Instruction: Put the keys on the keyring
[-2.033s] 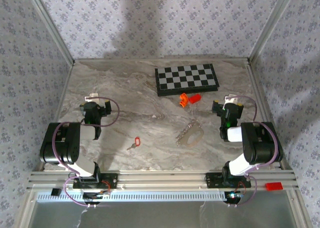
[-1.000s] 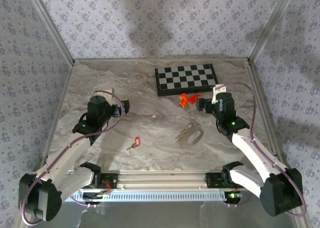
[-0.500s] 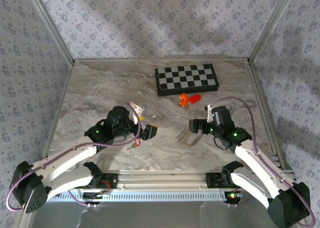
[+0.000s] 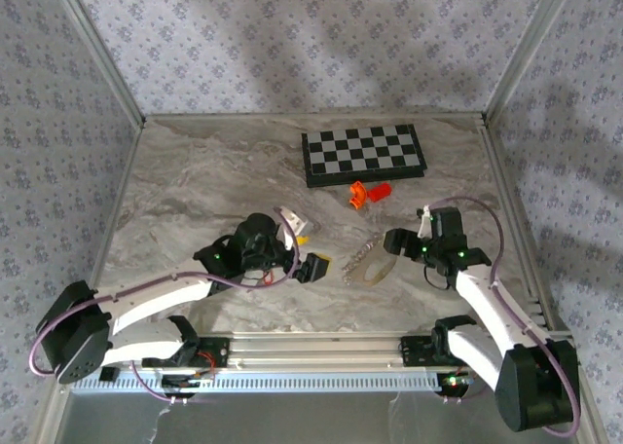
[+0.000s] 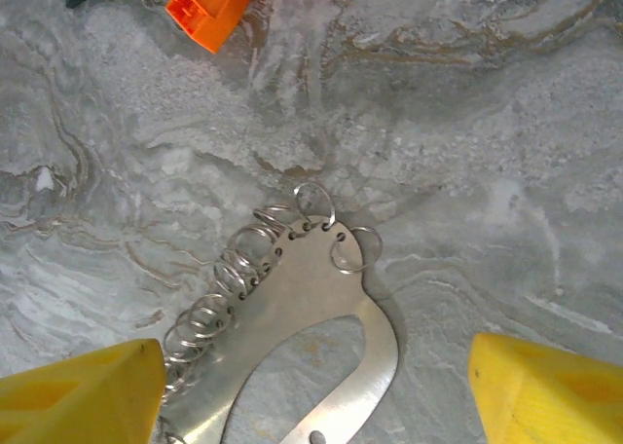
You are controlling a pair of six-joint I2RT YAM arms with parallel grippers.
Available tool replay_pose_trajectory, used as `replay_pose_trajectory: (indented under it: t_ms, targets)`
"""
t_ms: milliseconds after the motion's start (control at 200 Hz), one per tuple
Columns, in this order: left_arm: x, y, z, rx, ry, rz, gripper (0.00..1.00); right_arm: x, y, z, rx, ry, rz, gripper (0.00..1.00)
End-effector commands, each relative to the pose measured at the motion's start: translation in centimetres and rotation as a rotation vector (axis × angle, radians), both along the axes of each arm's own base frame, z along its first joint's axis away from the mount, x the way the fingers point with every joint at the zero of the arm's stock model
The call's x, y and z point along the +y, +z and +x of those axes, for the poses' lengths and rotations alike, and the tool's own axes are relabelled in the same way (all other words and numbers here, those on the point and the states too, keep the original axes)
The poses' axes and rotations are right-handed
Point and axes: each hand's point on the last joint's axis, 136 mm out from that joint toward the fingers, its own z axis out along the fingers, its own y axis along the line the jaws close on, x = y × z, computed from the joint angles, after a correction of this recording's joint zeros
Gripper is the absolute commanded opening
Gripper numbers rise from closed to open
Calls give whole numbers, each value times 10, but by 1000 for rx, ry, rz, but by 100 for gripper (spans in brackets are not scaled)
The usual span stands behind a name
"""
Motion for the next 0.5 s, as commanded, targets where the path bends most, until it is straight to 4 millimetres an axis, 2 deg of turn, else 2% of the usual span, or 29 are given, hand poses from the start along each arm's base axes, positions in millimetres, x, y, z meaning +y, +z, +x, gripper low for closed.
replay_pose_trajectory:
  t_ms: [0, 250, 495]
  targets:
    - [-13, 13, 2, -30, -11, -54, 100, 1, -3, 2, 8, -22, 51, 74]
    - [-25, 17, 0, -57, -49, -77, 100, -11, -16, 8, 37, -107, 70, 61]
    - [-27, 21, -1, -81, -61, -95, 100, -18, -23, 23, 38, -182, 95, 50]
